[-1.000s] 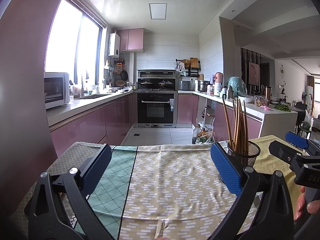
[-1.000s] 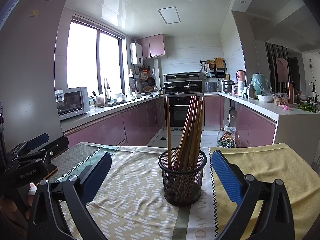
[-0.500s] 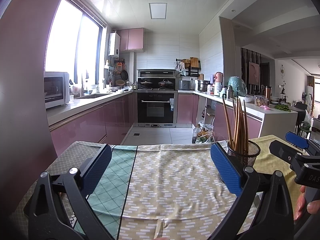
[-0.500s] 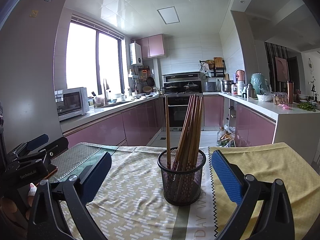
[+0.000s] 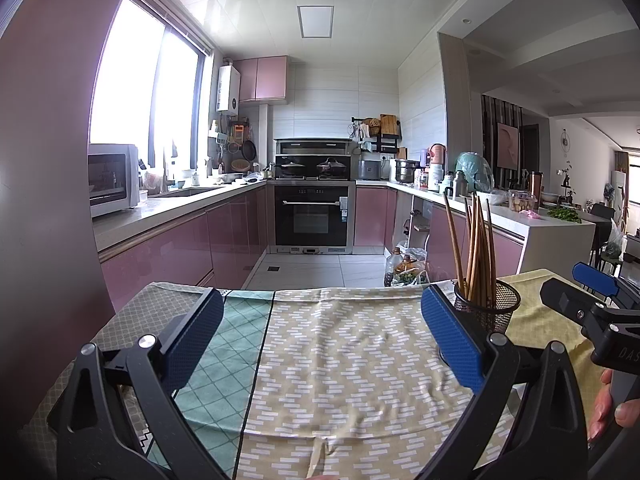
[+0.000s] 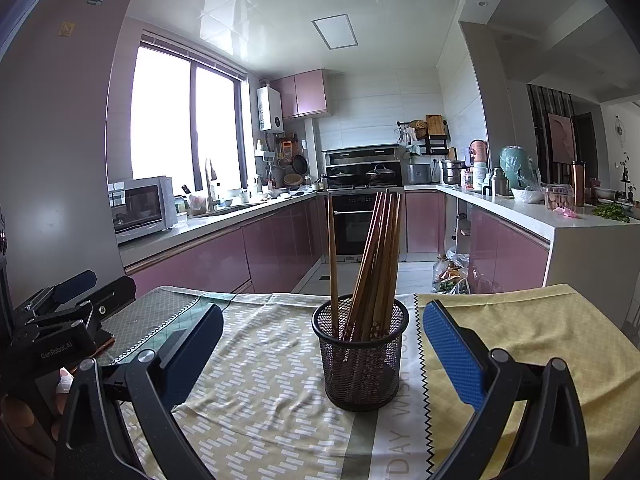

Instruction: Organize utensils

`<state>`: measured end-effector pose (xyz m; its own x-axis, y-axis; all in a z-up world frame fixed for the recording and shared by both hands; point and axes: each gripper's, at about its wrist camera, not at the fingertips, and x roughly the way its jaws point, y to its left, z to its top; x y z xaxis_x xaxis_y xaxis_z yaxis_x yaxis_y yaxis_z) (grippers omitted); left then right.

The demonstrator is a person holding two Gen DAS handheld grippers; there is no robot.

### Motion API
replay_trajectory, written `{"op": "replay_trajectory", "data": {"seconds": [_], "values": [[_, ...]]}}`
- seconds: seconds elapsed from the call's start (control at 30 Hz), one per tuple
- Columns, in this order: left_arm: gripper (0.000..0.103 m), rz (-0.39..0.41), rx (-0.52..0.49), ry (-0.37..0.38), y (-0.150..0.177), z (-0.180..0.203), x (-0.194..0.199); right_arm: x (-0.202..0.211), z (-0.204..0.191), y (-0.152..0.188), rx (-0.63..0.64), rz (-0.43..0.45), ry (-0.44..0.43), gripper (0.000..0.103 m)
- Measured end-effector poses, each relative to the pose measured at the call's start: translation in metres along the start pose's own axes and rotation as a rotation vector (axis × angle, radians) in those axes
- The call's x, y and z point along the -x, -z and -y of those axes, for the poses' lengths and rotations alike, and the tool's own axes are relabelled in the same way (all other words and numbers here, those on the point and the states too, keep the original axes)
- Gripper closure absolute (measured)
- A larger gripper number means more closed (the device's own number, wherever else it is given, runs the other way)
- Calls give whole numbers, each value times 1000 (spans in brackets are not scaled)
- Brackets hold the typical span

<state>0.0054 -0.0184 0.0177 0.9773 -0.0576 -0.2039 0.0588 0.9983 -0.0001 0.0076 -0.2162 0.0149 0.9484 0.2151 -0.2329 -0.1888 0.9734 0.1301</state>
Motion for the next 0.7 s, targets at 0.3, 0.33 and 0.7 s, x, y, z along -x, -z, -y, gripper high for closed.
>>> {"op": "replay_trajectory", "data": {"seconds": [0.3, 0.33, 0.7], "values": [[6, -5, -1, -3, 3, 3, 0, 1, 1, 1, 0, -1, 1, 6], [6, -4, -3, -4, 2, 3, 0, 1, 1, 1, -2, -1, 1, 6], [6, -4, -5, -5, 2, 3, 1, 1, 1, 0, -4, 0, 1, 6]]}}
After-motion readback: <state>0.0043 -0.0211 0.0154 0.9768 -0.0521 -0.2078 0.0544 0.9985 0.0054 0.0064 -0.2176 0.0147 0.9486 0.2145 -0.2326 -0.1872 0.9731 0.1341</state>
